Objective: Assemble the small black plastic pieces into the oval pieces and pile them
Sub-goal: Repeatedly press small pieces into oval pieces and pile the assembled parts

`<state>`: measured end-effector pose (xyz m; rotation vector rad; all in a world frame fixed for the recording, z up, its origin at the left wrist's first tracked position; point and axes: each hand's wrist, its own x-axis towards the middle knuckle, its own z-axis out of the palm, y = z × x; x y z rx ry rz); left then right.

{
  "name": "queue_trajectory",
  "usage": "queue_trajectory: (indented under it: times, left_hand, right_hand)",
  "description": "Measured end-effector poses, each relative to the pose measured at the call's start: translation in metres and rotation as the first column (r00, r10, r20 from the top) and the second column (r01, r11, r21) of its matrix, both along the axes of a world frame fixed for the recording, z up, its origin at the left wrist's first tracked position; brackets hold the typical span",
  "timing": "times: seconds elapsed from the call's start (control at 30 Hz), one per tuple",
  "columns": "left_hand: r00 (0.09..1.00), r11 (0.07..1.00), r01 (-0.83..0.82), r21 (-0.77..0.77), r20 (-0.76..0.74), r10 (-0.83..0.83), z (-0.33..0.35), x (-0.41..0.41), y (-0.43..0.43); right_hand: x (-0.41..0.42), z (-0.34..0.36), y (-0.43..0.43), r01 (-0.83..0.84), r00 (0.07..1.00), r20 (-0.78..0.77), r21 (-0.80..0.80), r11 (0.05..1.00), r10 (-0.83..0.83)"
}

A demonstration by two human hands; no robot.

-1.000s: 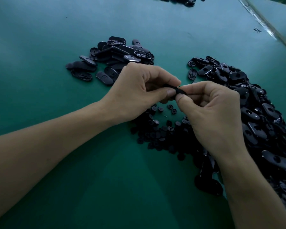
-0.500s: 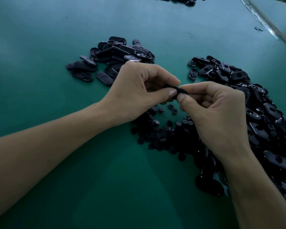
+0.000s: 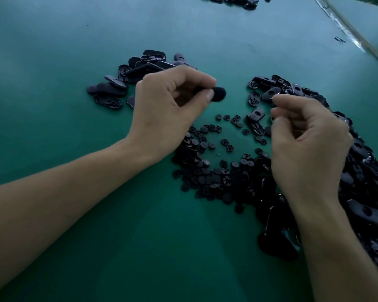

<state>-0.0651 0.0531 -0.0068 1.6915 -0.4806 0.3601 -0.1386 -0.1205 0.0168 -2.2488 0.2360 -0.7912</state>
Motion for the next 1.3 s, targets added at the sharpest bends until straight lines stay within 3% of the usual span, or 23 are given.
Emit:
queue_trajectory:
  times: [0.17,0.3,0.4,0.67,0.87,0.97,1.07,1.17,1.3]
  left_hand:
    - [0.989,0.989,-0.147,0.03,0.008,0.147,0.0,0.006,0.003]
    - [0.975,0.964,-0.221,0.146,0.031,0.219,0.004,0.013,0.01]
    - [0.951,0.922,-0.303,0.241,0.018,0.307,0.006,0.02,0.015]
    - [0.93,0.855,-0.316,0.411,-0.042,0.364,-0.001,0.029,0.019]
    - [0.921,0.842,-0.364,0.399,0.022,0.388,0.002,0.025,0.017]
    - [0.932,0.864,-0.362,0.349,0.165,0.324,0.006,0.015,0.013]
    - [0.938,0.905,-0.282,0.32,0.291,0.189,0.007,0.004,0.008]
    - [0.968,0.934,-0.135,0.332,0.245,0.053,0.007,-0.005,0.003]
    - [0.987,0.957,0.06,0.285,0.129,-0.1,0.004,-0.009,-0.001]
  right_hand:
    - [-0.002,-0.001,-0.004,0.062,0.986,-0.142,-0.165,0.984,-0.086]
    - [-0.004,-0.003,-0.008,-0.011,0.932,-0.349,-0.293,0.956,-0.096]
    - [-0.006,-0.003,-0.007,-0.029,0.903,-0.414,-0.33,0.944,-0.117]
    - [-0.004,-0.007,-0.007,-0.026,0.911,-0.397,-0.324,0.946,-0.111]
    - [-0.001,-0.007,-0.008,-0.002,0.959,-0.274,-0.257,0.966,-0.07]
    - [-0.002,-0.002,-0.003,-0.049,0.987,-0.155,-0.127,0.991,0.029]
    - [-0.002,0.001,0.0,-0.189,0.97,-0.147,0.036,0.981,0.193]
    - [-0.003,0.003,0.003,-0.306,0.933,-0.149,0.146,0.941,0.327]
    - [-0.003,0.005,0.005,-0.357,0.92,-0.107,0.176,0.917,0.378]
